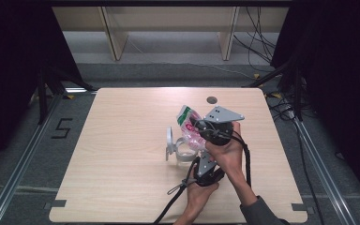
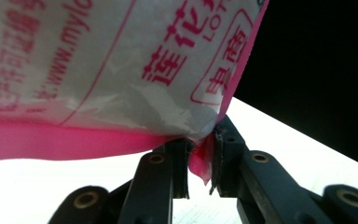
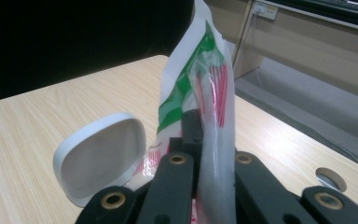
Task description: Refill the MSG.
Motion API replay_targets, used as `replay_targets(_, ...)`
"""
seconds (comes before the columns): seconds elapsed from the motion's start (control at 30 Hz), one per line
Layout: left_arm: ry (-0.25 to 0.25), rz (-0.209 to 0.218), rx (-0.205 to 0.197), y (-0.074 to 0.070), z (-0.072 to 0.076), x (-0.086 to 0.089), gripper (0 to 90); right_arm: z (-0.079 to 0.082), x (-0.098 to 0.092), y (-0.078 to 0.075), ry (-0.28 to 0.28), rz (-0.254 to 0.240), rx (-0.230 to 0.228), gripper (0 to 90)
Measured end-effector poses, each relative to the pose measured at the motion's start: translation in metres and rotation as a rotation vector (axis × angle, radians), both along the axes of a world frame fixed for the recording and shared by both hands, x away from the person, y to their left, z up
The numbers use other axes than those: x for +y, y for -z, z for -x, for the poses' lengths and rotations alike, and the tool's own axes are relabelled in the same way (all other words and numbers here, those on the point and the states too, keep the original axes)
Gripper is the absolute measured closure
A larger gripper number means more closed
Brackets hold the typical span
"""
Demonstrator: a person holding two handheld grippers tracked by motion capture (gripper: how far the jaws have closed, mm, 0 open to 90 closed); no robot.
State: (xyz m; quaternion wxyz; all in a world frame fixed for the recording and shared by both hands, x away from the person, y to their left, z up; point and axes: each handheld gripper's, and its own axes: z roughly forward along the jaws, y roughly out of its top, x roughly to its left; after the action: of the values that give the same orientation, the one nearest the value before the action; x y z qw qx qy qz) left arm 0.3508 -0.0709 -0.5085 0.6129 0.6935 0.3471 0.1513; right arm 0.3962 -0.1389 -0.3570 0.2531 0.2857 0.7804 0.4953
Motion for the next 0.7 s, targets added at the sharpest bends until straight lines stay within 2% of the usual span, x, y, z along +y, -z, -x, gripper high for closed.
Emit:
replay_targets(0.17, -0.001, 0.000, 0.005, -0.0006, -0.0004, 0.0007, 78.5, 0.0026, 0.0033, -0.0005, -0.001, 0.005, 0.020, 90.0)
replay_targets(0.2, 0.005, 0.000, 0.005, -0.0009, -0.0004, 0.0010, 78.5, 0.0021, 0.0036, -0.0004, -0.004, 0.014, 0.005, 90.0)
replay_targets(0.23, 0.008, 0.003, 0.001, -0.0009, -0.0006, 0.0008, 78.5, 0.0046, 0.0056, -0.0001, 0.011, -0.004, 0.037, 90.0)
replay_targets(0.3, 0.011, 0.009, 0.000, -0.0008, -0.0006, 0.0003, 78.5, 0.0041, 0.0070, -0.0002, 0.007, 0.021, 0.009, 90.0)
replay_targets(0.33, 0.009, 0.006, 0.003, -0.0007, -0.0004, 0.0001, 78.5, 0.0024, 0.0066, -0.0002, 0.003, 0.041, -0.025, 90.0)
replay_targets(0.43, 0.009, 0.004, 0.002, -0.0009, -0.0008, 0.0006, 78.5, 0.0029, 0.0076, 0.0003, 0.002, 0.031, -0.004, 90.0)
replay_targets(0.47, 0.008, 0.008, 0.001, -0.0008, -0.0012, 0.0004, 78.5, 0.0027, 0.0076, 0.0002, 0.000, 0.030, -0.009, 90.0)
replay_targets(0.5, 0.036, -0.084, -0.013, -0.0012, -0.0027, 0.0061, 78.6, 0.0029, 0.0080, 0.0002, -0.001, 0.030, -0.006, 90.0)
replay_targets(0.6, 0.032, -0.091, -0.011, -0.0016, -0.0027, 0.0062, 78.5, 0.0031, 0.0091, 0.0005, -0.005, 0.034, 0.008, 90.0)
replay_targets(0.7, 0.032, -0.091, -0.013, -0.0016, -0.0030, 0.0062, 78.5, 0.0013, 0.0089, -0.0002, -0.019, 0.049, -0.017, 90.0)
